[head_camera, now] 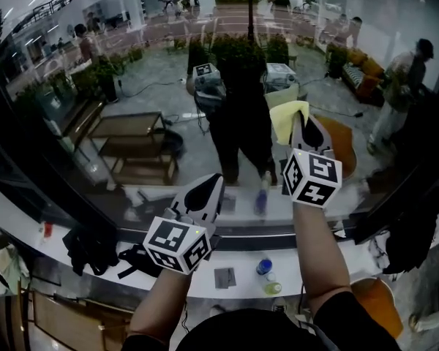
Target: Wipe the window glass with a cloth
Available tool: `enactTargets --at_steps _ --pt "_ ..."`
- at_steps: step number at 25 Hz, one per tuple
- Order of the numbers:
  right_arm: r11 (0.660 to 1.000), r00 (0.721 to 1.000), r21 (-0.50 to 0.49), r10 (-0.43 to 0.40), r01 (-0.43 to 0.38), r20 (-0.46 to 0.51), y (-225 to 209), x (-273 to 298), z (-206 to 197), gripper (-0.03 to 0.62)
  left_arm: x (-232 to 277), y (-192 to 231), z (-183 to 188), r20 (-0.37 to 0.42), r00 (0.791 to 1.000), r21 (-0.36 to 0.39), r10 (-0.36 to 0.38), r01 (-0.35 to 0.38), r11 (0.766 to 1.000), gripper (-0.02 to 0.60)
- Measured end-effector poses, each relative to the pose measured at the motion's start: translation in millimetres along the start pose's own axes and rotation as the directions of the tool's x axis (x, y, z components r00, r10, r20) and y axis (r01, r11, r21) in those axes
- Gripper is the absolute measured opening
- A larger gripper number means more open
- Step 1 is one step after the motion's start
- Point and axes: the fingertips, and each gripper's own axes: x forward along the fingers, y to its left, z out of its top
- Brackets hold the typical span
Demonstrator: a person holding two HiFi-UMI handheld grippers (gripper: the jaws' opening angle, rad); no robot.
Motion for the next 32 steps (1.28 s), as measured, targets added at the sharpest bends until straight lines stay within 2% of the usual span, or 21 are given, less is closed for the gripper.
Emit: enactTargets --at_steps 16,24,32 --pt "0.996 0.996 0.01 0.094 -0.094 -0.002 147.5 14.3 -13.7 0.039 -74.8 82.4 -2.3 -0.012 0.999 0.002 0.043 -0.043 0.999 0.005" --pt "0.991 0.992 0.039 0.13 -0.129 -0.008 170.5 23.1 -22.0 0.04 -78.4 94.6 -1.0 -0.018 0.998 0.011 0.067 -0.067 0.998 0.005" --pt "0.983 0.983 0.005 0.184 -0.184 -0.018 225.9 25.8 -30.6 0.039 -98.2 118.5 -3.8 -0.018 0.996 0.005 0.083 -0.082 0.997 0.005"
